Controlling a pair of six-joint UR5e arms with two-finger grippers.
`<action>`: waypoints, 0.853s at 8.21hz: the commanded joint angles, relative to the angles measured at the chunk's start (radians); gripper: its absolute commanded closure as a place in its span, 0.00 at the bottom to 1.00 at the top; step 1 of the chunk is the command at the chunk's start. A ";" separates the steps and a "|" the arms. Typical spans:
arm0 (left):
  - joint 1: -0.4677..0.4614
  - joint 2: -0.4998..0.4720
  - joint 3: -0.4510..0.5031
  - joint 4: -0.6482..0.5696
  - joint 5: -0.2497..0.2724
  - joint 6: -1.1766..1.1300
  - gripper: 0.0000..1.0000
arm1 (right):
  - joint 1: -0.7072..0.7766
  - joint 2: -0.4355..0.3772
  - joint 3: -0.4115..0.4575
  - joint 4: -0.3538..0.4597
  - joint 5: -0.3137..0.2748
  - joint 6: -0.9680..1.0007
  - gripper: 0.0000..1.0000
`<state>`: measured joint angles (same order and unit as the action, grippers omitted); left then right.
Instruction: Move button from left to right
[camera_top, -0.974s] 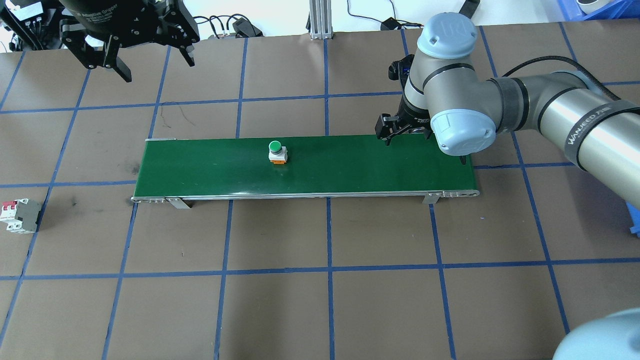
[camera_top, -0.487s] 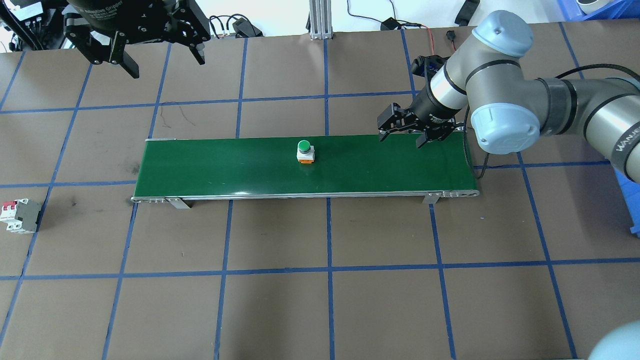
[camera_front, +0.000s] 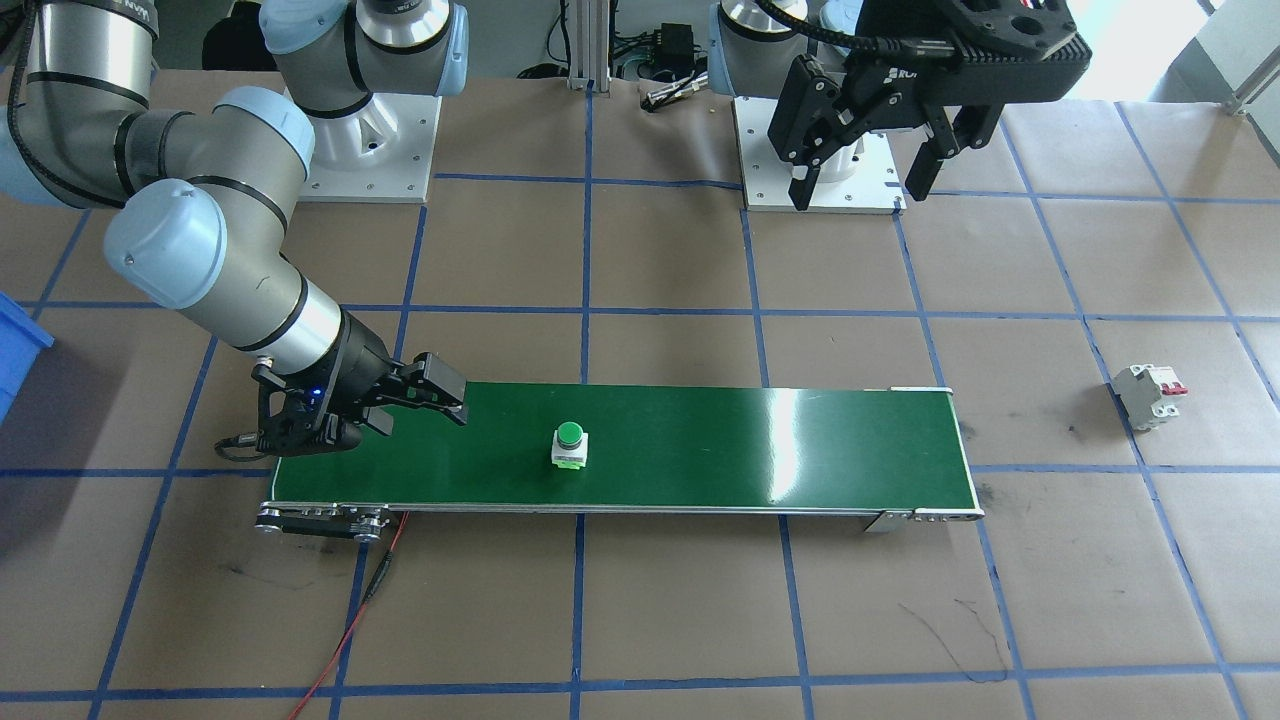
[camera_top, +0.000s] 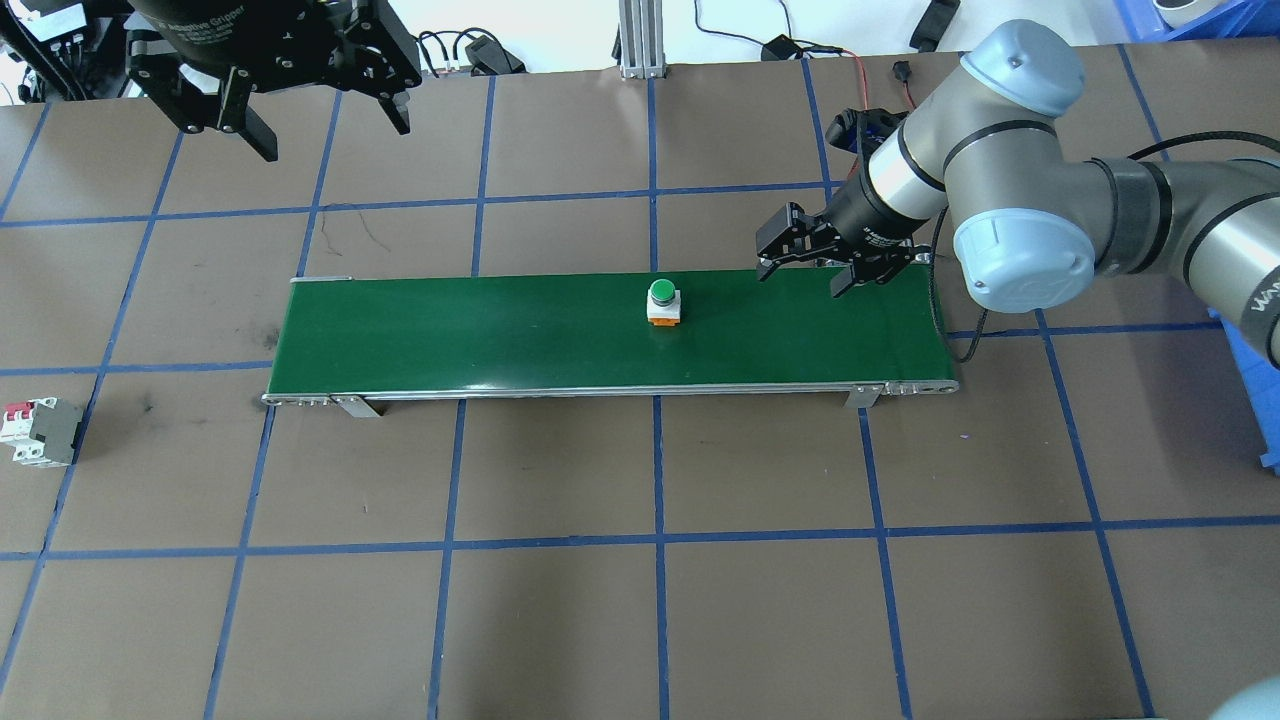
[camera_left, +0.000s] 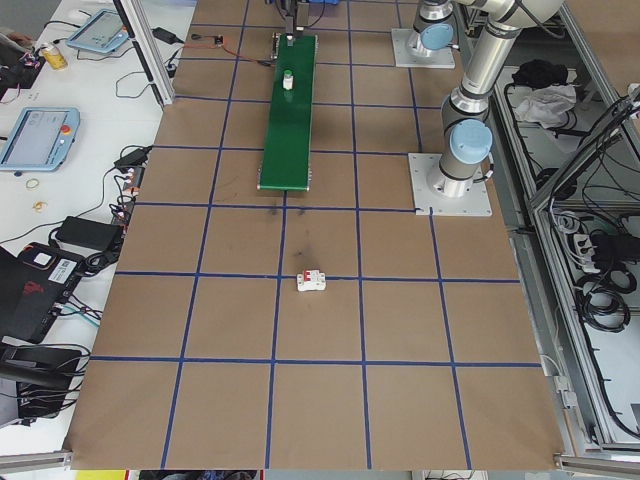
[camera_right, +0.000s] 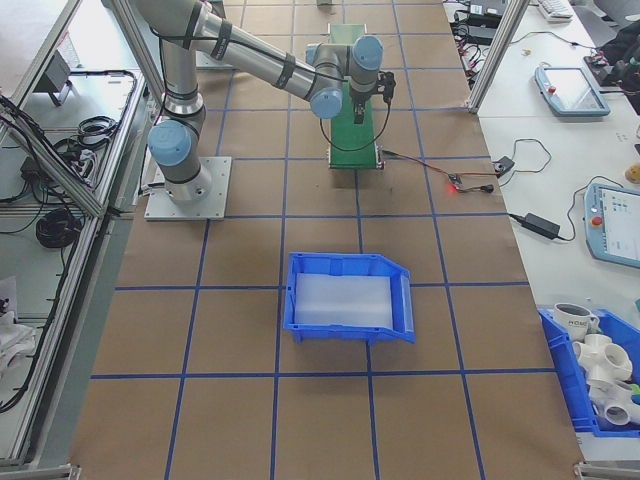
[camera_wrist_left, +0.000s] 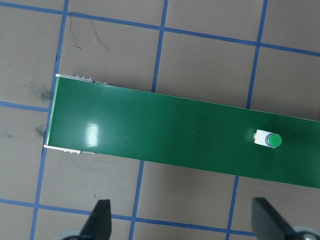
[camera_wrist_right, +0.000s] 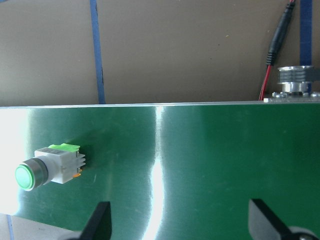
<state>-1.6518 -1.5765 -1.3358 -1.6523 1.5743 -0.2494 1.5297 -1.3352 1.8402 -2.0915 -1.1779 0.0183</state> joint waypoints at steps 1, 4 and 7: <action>0.000 0.007 0.000 -0.001 -0.002 -0.001 0.00 | 0.030 -0.001 -0.009 -0.013 0.001 0.114 0.03; -0.003 0.016 0.000 -0.032 0.000 -0.001 0.00 | 0.082 0.074 -0.024 -0.132 -0.046 0.218 0.03; -0.002 0.016 0.000 -0.073 0.001 -0.001 0.00 | 0.082 0.111 -0.024 -0.142 -0.126 0.172 0.08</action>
<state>-1.6546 -1.5610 -1.3366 -1.7124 1.5739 -0.2500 1.6110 -1.2466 1.8168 -2.2266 -1.2495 0.2287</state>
